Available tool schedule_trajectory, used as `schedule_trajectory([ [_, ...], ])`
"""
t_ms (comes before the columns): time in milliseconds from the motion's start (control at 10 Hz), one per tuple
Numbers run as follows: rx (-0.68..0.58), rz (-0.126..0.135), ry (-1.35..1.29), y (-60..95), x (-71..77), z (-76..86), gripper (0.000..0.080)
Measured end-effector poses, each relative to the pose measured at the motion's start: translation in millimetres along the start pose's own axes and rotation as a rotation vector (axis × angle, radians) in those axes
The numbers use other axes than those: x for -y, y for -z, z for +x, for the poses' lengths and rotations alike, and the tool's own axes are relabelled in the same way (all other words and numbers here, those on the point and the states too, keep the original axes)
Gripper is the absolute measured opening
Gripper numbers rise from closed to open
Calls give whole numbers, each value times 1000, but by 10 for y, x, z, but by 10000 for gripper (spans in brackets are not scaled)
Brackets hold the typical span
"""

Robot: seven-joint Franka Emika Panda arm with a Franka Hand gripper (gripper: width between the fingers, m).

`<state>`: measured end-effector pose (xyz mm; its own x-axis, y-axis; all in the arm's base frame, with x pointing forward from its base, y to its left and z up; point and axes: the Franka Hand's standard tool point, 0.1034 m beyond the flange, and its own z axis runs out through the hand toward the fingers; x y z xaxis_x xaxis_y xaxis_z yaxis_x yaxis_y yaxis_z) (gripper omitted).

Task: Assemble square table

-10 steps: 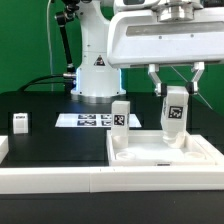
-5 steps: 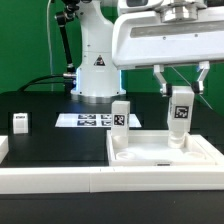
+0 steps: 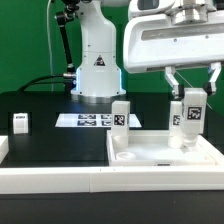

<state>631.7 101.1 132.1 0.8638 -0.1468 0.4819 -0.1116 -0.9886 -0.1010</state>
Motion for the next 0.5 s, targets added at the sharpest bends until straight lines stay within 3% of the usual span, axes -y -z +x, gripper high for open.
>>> schedule_trajectory([
  [500, 11, 13, 27, -51, 199, -185, 291],
])
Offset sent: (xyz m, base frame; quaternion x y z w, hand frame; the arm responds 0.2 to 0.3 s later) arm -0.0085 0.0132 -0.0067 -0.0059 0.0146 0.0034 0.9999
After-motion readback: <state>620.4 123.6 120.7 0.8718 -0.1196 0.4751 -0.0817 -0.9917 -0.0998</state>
